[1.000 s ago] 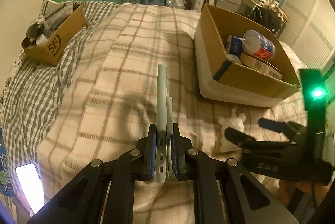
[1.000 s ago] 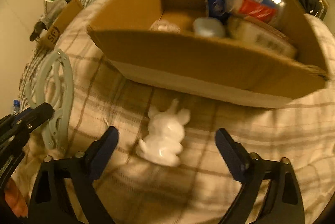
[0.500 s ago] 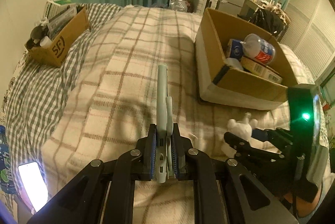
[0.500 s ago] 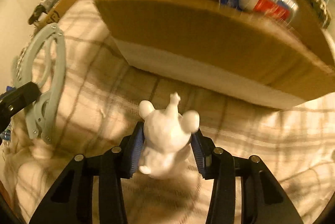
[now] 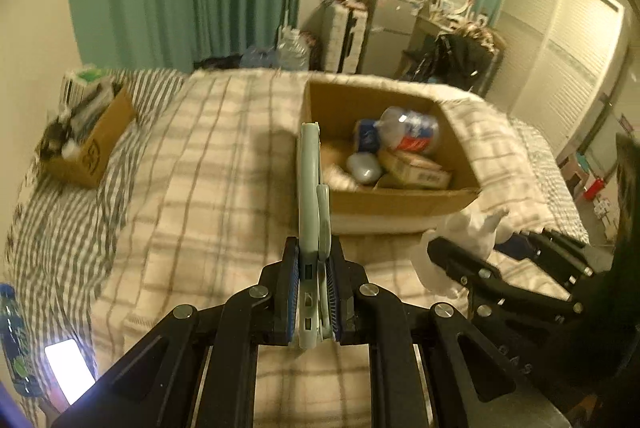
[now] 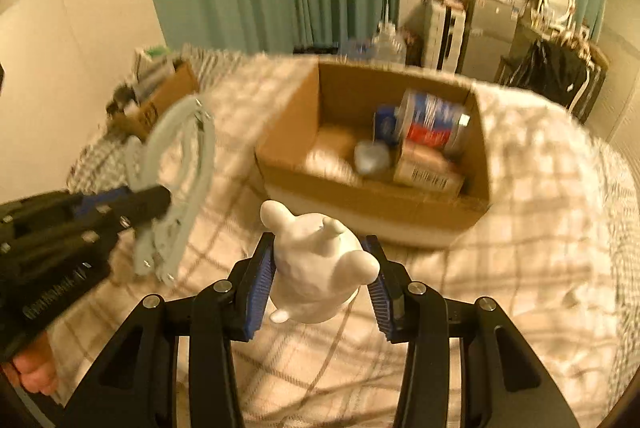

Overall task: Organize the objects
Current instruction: 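Lower the clip and figurine into the cardboard box and release both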

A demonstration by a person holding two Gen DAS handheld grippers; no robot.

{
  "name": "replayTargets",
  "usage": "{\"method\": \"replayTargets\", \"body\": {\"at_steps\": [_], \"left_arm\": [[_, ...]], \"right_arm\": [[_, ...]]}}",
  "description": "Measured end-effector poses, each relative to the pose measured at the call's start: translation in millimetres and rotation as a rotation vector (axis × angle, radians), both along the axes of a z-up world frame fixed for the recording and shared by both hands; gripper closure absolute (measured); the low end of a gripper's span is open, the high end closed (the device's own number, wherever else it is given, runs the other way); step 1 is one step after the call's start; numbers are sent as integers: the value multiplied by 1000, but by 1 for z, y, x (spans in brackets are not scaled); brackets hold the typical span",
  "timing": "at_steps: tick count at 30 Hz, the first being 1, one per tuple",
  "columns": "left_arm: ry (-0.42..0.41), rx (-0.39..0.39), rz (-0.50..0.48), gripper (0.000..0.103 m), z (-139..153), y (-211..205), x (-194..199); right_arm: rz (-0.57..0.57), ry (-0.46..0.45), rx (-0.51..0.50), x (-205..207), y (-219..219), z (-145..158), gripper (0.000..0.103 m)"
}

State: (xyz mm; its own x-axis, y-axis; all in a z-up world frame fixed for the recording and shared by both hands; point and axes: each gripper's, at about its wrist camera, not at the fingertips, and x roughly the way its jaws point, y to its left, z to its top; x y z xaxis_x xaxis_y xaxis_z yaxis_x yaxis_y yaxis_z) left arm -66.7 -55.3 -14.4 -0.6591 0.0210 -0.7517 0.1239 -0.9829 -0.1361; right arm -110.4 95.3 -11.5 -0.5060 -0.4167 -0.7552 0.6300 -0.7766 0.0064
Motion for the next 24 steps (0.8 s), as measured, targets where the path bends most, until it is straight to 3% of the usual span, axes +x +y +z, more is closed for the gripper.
{"method": "replayTargets", "body": {"at_steps": [5,11,17,24], "left_arm": [[42,-15,-29,91,31,6,-19],[58,-41,-50,91,48,11,-64],[25,-58,-68,91,33,14,-124],[-48,-49,-85,91,-16,15,-173]], "right_arm": [[-16,64,-46,-18,-5,45,60],[-25,69,-76,-65,-11,73,60],[-41,20,-81,-123,-24,63,60],[-54,-71,-100,-180,-37,16,60]]}}
